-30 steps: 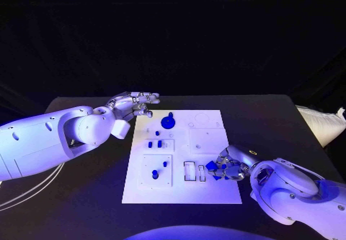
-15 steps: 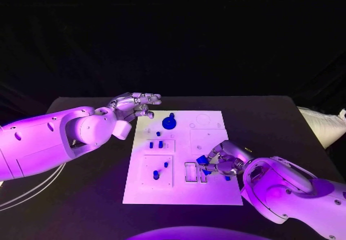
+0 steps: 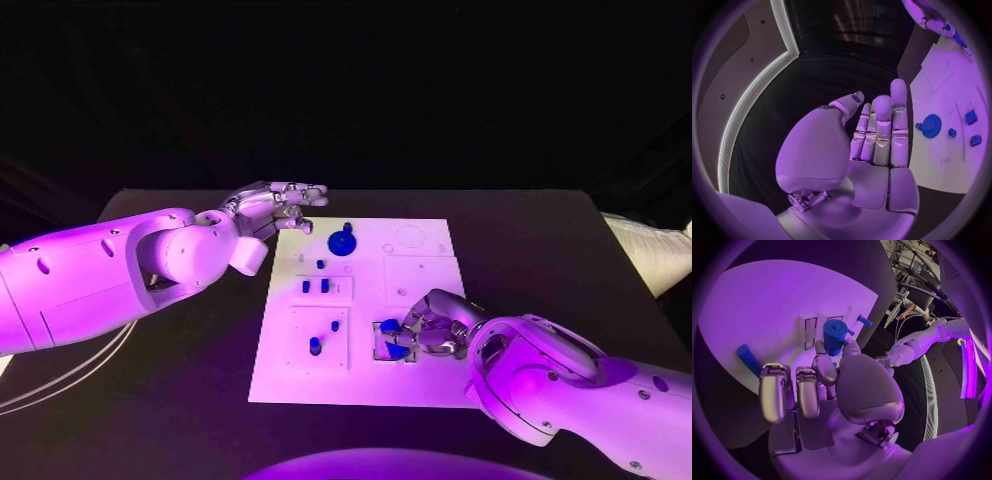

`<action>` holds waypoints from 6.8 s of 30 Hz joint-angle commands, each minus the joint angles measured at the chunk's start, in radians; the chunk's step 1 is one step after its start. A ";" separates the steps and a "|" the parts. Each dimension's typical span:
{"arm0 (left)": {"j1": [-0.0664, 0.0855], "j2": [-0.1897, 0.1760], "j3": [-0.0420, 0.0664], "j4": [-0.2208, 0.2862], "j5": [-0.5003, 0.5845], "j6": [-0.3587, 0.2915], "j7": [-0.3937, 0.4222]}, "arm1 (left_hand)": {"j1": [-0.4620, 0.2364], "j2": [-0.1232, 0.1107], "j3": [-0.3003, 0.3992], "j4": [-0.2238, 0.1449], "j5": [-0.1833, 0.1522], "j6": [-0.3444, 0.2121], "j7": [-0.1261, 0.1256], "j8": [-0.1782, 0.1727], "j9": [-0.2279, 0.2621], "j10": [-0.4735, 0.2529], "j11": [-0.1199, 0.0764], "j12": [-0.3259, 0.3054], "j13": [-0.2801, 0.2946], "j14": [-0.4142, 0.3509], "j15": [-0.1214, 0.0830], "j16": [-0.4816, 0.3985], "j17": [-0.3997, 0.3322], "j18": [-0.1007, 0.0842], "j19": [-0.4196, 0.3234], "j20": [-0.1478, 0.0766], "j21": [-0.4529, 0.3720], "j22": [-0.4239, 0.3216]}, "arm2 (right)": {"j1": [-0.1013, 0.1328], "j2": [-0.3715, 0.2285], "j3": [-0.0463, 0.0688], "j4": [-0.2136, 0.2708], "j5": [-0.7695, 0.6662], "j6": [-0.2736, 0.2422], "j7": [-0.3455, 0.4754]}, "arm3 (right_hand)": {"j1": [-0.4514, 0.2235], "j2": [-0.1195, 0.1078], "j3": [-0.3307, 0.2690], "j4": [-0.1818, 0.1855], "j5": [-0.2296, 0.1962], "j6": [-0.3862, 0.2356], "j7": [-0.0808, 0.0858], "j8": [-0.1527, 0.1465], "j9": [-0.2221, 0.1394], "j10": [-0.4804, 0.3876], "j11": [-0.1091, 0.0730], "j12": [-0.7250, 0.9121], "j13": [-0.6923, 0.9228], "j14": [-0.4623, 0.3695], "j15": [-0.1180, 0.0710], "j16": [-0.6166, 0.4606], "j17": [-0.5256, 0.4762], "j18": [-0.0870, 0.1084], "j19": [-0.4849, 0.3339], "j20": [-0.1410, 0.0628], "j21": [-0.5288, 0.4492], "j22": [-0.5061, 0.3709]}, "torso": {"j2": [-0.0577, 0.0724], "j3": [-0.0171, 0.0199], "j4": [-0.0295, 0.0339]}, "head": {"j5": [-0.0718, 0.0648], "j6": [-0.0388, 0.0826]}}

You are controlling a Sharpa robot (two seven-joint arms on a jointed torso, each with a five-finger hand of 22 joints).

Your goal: Assemble the parts on the task board

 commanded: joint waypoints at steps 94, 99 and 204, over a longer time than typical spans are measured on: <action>0.000 -0.005 -0.001 0.012 -0.012 0.026 -0.003 | -0.002 0.012 -0.004 -0.006 0.005 -0.009 0.002 0.008 0.001 -0.014 0.000 0.007 -0.001 -0.008 0.003 0.001 -0.003 0.018 0.001 0.006 -0.008 -0.002 | -0.010 -0.213 0.000 0.004 -0.224 0.123 0.044 | 0.089 0.009 -0.002 -0.104 -0.166 0.019 -0.019 -0.074 0.060 0.098 -0.025 0.312 0.313 0.107 0.002 0.004 0.263 -0.010 0.031 0.001 -0.014 0.085 | -0.002 0.0001 -0.0096 | -0.012 0.006; 0.000 -0.005 -0.001 0.012 -0.012 0.027 -0.003 | -0.002 0.012 -0.004 -0.006 0.005 -0.009 0.002 0.008 0.001 -0.014 0.000 0.007 -0.001 -0.008 0.003 0.001 -0.003 0.018 0.001 0.006 -0.008 -0.002 | -0.012 -0.199 0.000 -0.002 -0.242 0.141 0.035 | 0.092 0.007 -0.003 -0.106 -0.166 0.024 -0.021 -0.074 0.060 0.098 -0.027 0.310 0.312 0.107 0.000 0.004 0.263 -0.010 0.030 0.000 -0.015 0.084 | -0.002 0.0007 -0.0092 | -0.011 0.006; -0.001 -0.003 -0.001 0.023 -0.019 0.037 -0.011 | -0.001 0.015 -0.005 -0.008 0.005 -0.008 0.001 0.011 0.001 -0.015 0.000 0.013 -0.001 -0.010 0.003 0.002 -0.007 0.018 0.002 0.006 -0.009 -0.003 | -0.031 -0.027 0.004 -0.017 0.015 0.008 -0.049 | -0.099 -0.152 0.471 -0.143 -0.040 0.145 -0.055 -0.138 0.108 0.107 -0.057 0.305 0.320 0.107 -0.026 0.004 0.263 -0.014 0.041 -0.026 -0.005 0.106 | -0.003 0.0012 -0.0093 | 0.004 -0.003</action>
